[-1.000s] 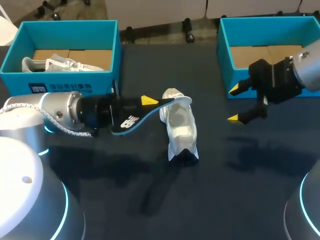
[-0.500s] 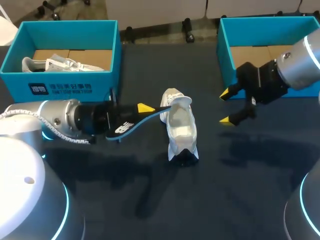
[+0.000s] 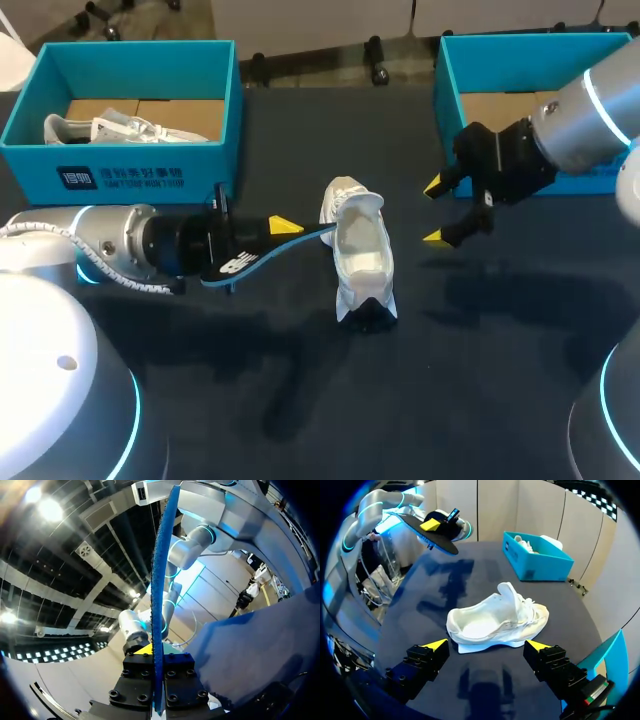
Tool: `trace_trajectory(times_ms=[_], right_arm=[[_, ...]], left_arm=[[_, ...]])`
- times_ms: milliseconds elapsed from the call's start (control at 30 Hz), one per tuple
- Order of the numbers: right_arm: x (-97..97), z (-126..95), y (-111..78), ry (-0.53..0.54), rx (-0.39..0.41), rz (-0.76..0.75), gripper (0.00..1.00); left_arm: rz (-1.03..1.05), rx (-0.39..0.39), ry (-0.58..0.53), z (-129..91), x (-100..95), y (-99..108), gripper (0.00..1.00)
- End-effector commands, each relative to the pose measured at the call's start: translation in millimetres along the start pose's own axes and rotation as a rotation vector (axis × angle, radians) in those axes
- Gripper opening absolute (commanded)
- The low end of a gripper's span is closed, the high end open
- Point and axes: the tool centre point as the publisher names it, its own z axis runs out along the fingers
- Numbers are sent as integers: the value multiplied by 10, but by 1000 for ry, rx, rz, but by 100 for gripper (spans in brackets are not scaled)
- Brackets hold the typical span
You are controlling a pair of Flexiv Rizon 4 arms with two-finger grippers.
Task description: Take the shoe out of the shoebox, open the shoe tongue, remove and reinsert the insole, then place the shoe into the shoebox
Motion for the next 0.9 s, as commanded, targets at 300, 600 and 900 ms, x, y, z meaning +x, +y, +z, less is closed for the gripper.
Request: trace_trajectory(times_ms=[300,600,900], right_arm=[[-6,35,3,-2,2,0,100],[-6,35,3,-2,2,0,100],[-6,35,3,-2,2,0,100]], left_arm=[[-74,29,28,-141,204,41,0],[-110,2,18,-105,330,203,0],[-152,-42,23,-137,364,398,0]])
